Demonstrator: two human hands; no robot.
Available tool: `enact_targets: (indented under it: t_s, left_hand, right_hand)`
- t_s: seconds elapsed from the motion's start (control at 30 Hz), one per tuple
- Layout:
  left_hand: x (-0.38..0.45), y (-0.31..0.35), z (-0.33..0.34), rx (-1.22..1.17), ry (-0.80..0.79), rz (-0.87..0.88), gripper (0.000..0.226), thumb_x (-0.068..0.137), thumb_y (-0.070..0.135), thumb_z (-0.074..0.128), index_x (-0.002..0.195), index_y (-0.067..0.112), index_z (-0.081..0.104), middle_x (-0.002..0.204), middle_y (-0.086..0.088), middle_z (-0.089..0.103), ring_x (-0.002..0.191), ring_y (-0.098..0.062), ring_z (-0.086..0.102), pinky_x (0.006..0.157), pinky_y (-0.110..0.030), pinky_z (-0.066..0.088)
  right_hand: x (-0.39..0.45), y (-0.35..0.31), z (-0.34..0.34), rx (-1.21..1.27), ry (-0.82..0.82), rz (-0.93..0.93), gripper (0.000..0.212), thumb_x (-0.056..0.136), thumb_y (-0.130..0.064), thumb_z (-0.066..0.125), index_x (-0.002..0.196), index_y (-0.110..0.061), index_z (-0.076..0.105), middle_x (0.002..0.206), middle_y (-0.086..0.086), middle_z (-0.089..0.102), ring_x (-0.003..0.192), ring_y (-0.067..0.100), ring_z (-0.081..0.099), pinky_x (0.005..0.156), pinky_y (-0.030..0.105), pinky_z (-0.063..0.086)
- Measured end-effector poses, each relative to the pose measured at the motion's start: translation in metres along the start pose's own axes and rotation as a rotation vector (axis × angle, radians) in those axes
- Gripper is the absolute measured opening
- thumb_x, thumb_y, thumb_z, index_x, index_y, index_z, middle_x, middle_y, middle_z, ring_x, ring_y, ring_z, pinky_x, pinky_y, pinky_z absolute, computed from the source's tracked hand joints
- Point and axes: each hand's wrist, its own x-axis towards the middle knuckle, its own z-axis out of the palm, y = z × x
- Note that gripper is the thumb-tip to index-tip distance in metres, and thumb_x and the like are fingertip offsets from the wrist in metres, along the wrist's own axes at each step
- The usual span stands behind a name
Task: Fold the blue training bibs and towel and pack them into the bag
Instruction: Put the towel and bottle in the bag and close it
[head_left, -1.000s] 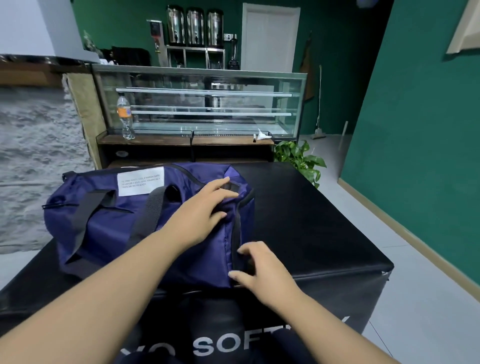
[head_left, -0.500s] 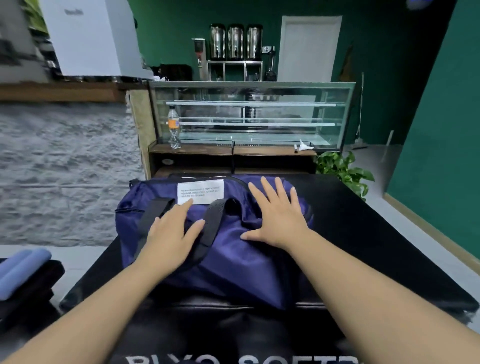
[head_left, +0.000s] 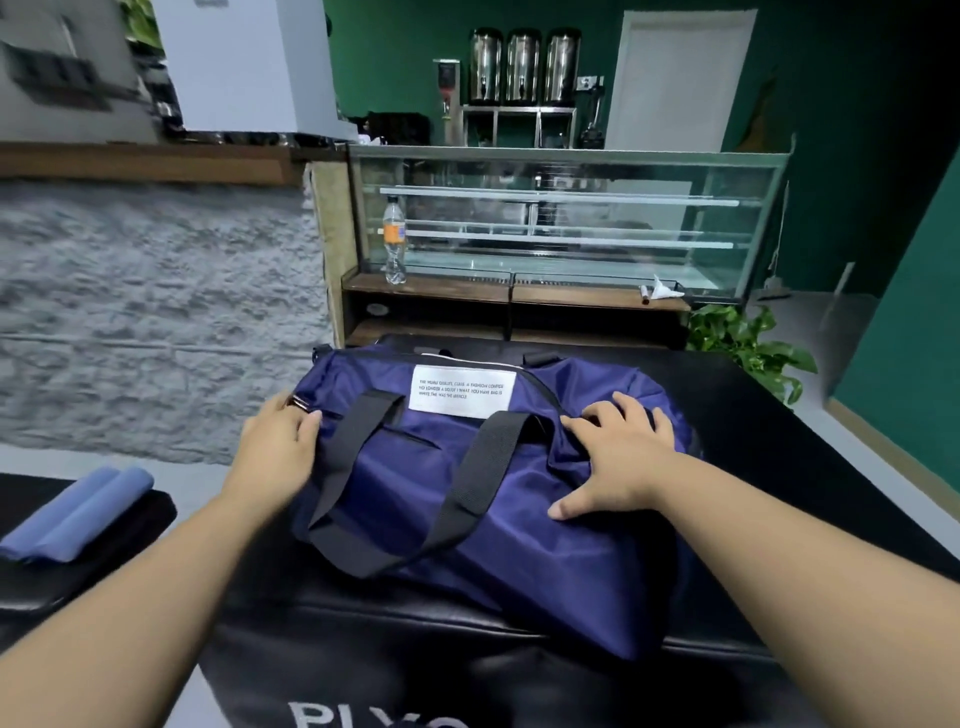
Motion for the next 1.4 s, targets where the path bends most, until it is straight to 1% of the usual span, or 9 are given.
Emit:
enact_targets:
  t_s: [0.07,0.17,0.33,0.47,0.67,0.83,0.93,1.13,1.4]
  left_hand:
    - [0.004,0.001,-0.005,-0.009,0.021,-0.017,0.018,0.093,0.018,0.049,0.093,0.004,0.06,0.116,-0.022,0.058,0.117,-0.042,0.051,0.089,-0.046,0.041]
    - [0.011,0.002,-0.005,0.038,-0.023,-0.053,0.036,0.092,0.007,0.052,0.128,0.003,0.05,0.125,-0.023,0.052,0.116,-0.043,0.049,0.095,-0.046,0.04]
    - [0.021,0.003,-0.012,0.259,-0.1,-0.016,0.019,0.095,0.013,0.049,0.108,0.004,0.058,0.114,-0.017,0.05,0.106,-0.034,0.049,0.092,-0.045,0.042]
    - [0.022,0.01,-0.014,0.684,-0.11,0.109,0.028,0.098,0.031,0.042,0.125,0.024,0.049,0.123,-0.005,0.037,0.123,-0.024,0.035,0.093,-0.034,0.037]
    - [0.028,0.021,-0.011,1.029,-0.135,0.228,0.025,0.096,0.016,0.041,0.12,0.016,0.049,0.125,-0.004,0.046,0.121,-0.023,0.039,0.092,-0.031,0.036]
    - [0.03,0.023,-0.006,0.705,-0.153,0.174,0.012,0.093,0.012,0.054,0.093,0.001,0.057,0.107,-0.02,0.058,0.101,-0.036,0.057,0.077,-0.036,0.04]
    - [0.026,0.013,-0.009,0.466,-0.097,0.188,0.032,0.088,0.015,0.064,0.066,0.007,0.043,0.088,-0.027,0.061,0.085,-0.039,0.058,0.061,-0.035,0.029]
    - [0.022,0.006,-0.006,0.216,-0.056,0.18,0.016,0.081,0.008,0.071,0.068,0.001,0.064,0.075,-0.015,0.068,0.077,-0.033,0.062,0.061,-0.036,0.038]
    - [0.026,-0.001,0.005,-0.294,-0.122,-0.095,0.036,0.093,0.01,0.059,0.059,0.005,0.048,0.047,0.0,0.053,0.047,-0.015,0.045,0.056,-0.034,0.038]
  right_hand:
    - [0.001,0.0,-0.001,-0.003,-0.034,-0.006,0.111,0.065,-0.073,0.066,0.152,-0.034,0.009,0.157,-0.003,0.01,0.146,0.028,-0.01,0.115,0.054,-0.005]
    - [0.002,-0.002,-0.002,-0.008,-0.046,-0.019,0.113,0.064,-0.071,0.068,0.152,-0.034,0.008,0.157,-0.002,0.009,0.146,0.028,-0.011,0.115,0.055,-0.005]
    - [0.004,-0.001,-0.001,-0.002,-0.045,-0.036,0.112,0.064,-0.071,0.068,0.152,-0.034,0.008,0.157,-0.003,0.009,0.146,0.028,-0.011,0.116,0.055,-0.004]
    - [0.005,0.0,0.002,0.014,-0.024,-0.052,0.112,0.063,-0.072,0.067,0.152,-0.034,0.01,0.156,-0.003,0.012,0.146,0.028,-0.011,0.116,0.056,-0.004]
    - [0.005,0.0,0.005,0.024,0.0,-0.071,0.111,0.064,-0.071,0.067,0.152,-0.032,0.01,0.155,-0.004,0.013,0.146,0.028,-0.012,0.115,0.057,-0.006]
    - [0.004,-0.001,0.004,0.023,-0.012,-0.077,0.111,0.065,-0.07,0.067,0.152,-0.032,0.01,0.156,-0.005,0.011,0.146,0.028,-0.013,0.115,0.058,-0.007]
    - [0.003,-0.001,0.003,0.022,-0.015,-0.082,0.111,0.065,-0.069,0.068,0.152,-0.032,0.01,0.156,-0.005,0.01,0.146,0.029,-0.012,0.114,0.059,-0.006]
    - [0.002,-0.001,0.005,0.026,0.001,-0.081,0.108,0.066,-0.066,0.068,0.151,-0.03,0.014,0.155,-0.003,0.012,0.146,0.028,-0.012,0.114,0.059,-0.008]
    - [0.002,-0.001,0.008,0.022,0.018,-0.09,0.107,0.066,-0.066,0.068,0.151,-0.031,0.013,0.155,-0.004,0.012,0.146,0.028,-0.012,0.114,0.059,-0.008]
